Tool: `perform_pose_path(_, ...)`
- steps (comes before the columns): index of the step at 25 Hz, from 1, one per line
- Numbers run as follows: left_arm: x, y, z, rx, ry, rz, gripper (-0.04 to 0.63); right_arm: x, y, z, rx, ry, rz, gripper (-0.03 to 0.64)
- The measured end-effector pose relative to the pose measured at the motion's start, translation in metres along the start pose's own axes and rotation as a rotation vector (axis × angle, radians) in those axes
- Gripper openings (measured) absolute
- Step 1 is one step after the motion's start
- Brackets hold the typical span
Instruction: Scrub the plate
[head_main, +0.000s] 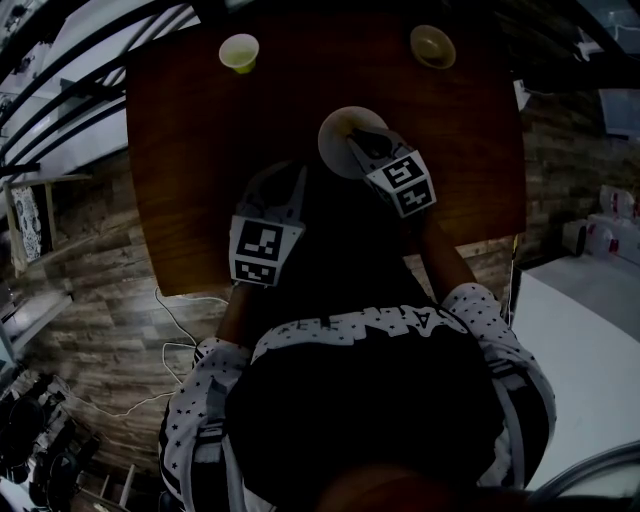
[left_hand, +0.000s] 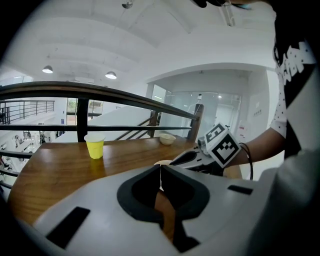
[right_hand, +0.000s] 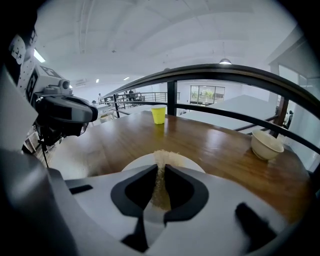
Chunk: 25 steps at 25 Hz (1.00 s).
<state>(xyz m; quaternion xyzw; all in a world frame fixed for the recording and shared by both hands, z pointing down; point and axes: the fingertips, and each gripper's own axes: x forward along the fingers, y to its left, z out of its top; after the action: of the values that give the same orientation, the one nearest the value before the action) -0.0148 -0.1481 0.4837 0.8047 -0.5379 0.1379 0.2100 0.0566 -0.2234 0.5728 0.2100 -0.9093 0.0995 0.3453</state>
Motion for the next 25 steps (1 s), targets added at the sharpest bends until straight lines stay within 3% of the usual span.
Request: perform_pose_path(25,0.002,-0.010,-0.004,0.024,0.005,-0.053,0.014,-0.018,0.027,-0.018,0.066,0.022,0.057,0.049)
